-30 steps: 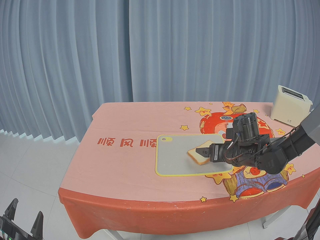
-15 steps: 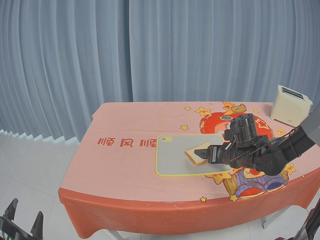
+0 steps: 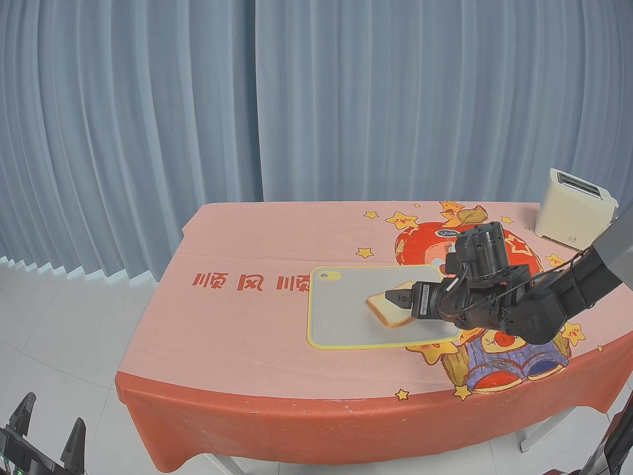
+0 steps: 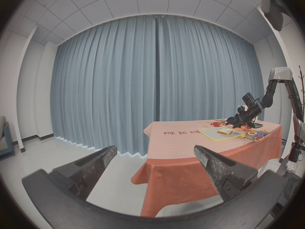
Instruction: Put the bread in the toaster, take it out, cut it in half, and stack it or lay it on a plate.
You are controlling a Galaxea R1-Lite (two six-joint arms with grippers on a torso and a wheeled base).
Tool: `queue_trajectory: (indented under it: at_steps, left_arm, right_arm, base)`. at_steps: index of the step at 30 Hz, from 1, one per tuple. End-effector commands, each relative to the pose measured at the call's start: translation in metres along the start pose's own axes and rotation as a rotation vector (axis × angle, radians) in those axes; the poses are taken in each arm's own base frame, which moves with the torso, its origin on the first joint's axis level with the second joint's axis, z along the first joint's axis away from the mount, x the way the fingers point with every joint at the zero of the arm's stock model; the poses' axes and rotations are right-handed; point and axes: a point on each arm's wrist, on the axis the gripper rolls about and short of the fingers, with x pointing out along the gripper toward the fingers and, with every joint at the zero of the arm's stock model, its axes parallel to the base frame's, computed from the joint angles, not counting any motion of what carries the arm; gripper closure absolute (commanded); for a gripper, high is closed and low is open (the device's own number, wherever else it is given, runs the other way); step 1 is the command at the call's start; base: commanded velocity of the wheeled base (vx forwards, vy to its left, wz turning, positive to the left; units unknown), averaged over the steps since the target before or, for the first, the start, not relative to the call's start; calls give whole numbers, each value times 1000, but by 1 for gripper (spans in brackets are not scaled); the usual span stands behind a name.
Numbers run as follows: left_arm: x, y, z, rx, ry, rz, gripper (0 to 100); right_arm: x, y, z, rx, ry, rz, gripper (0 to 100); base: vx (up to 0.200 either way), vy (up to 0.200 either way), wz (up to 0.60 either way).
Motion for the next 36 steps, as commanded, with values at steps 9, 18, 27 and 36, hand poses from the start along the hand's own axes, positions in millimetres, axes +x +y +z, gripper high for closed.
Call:
queue_trajectory:
  at_steps: [9,18,27,36]
  left_arm:
    - [1,0,-5,-2,18,0,0]
    - [1,0,-5,-2,18,0,0]
    - [1,0,-5,0,18,0,0]
    - [1,0,-5,0,18,0,0]
  right_arm:
    - [-44,4,18,-22,-106,25,0]
    - [-74,-17,10,-71,-135,-40,0]
    - [-100,-29,14,-78,-188,-61,0]
    - [-116,-53,18,-94,-225,-139,0]
  base:
    - [0,0,0]
    - [0,0,0]
    - [0,0,0]
    - [0,0,0]
